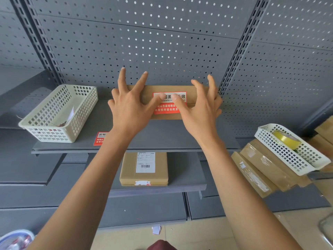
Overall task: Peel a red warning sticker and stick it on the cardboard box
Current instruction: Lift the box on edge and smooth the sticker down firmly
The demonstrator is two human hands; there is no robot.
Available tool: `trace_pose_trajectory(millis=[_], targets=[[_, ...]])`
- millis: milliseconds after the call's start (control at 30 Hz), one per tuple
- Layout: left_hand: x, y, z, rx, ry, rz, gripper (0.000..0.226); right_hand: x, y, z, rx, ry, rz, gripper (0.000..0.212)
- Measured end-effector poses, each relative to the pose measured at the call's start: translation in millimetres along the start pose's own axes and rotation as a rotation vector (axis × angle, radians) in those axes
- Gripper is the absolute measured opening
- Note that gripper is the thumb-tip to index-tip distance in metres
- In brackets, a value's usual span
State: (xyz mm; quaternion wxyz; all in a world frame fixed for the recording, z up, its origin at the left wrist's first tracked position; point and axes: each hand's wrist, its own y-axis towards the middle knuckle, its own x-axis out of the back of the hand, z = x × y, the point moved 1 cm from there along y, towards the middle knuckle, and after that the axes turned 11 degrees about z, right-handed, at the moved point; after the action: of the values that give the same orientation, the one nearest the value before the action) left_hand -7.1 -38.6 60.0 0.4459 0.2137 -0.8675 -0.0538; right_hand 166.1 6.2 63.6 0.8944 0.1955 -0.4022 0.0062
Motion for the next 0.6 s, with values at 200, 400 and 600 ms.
trace_pose_trajectory(millis=[200,400,600], targets=[[3,1,2,-0.054,0.080,0.025,0.088,6,5,-6,0.035,-0.082,0.038,0.082],[4,3,6,-0.119,0.085,0.032,0.076,11,9,-11,0.055,-0.077,0.067,0.074],[8,2,8,-0.168,0.094,0.075,0.063,14,10,-15,0.092,-0.091,0.106,0.058]])
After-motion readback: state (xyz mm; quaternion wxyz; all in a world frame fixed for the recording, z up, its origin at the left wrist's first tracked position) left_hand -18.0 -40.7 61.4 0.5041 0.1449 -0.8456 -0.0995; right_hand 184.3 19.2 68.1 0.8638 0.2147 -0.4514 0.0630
